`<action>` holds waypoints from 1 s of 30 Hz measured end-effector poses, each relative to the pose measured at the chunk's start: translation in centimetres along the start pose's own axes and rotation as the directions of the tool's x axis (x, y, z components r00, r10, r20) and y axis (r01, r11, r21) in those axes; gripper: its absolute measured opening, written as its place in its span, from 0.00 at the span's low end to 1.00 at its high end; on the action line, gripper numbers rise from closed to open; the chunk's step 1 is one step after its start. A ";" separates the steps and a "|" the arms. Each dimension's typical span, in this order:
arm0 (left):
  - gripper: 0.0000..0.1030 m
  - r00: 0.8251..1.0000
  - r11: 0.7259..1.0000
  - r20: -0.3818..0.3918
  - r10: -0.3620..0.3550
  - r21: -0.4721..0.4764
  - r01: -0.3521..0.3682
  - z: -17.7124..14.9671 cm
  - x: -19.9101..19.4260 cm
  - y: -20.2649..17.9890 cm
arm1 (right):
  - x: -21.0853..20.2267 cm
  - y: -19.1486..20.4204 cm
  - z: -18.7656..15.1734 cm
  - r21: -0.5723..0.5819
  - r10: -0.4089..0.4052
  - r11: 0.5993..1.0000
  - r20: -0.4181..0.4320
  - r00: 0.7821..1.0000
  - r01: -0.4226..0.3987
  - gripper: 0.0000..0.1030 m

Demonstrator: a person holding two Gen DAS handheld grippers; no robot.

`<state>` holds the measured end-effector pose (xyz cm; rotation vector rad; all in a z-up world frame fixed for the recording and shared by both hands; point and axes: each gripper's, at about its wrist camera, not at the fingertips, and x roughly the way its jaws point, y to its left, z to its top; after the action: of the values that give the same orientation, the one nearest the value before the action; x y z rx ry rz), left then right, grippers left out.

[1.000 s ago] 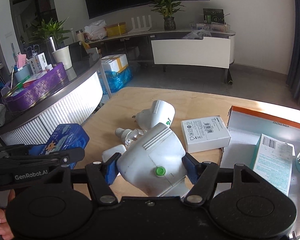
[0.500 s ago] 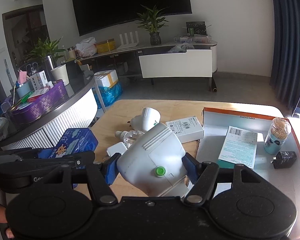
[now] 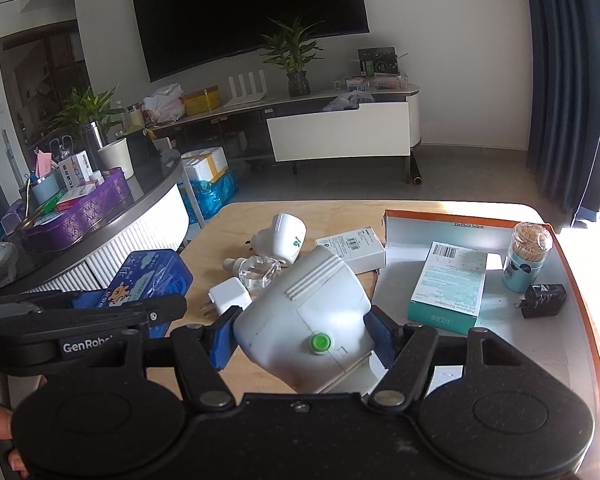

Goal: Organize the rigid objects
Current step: 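Carry the blue tin and white repellent plug with both tools into the tray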

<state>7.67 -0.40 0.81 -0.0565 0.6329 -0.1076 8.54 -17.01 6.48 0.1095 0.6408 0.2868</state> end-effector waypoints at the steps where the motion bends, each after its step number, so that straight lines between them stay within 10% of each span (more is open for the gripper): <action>1: 0.61 1.000 1.000 0.000 -0.001 0.000 0.001 0.0 0.0 0.0 | -0.1 -0.1 0.0 0.002 -0.002 1.000 0.002 1.000 0.001 0.78; 30: 0.61 0.999 0.999 0.020 -0.034 0.025 0.033 -0.2 -1.2 -1.9 | -2.9 -1.1 -0.3 0.026 -0.021 0.999 0.043 0.999 0.020 0.78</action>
<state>6.46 -2.13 1.54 -0.0443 0.6103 -0.1473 6.42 -18.94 7.65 0.1330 0.6025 0.2564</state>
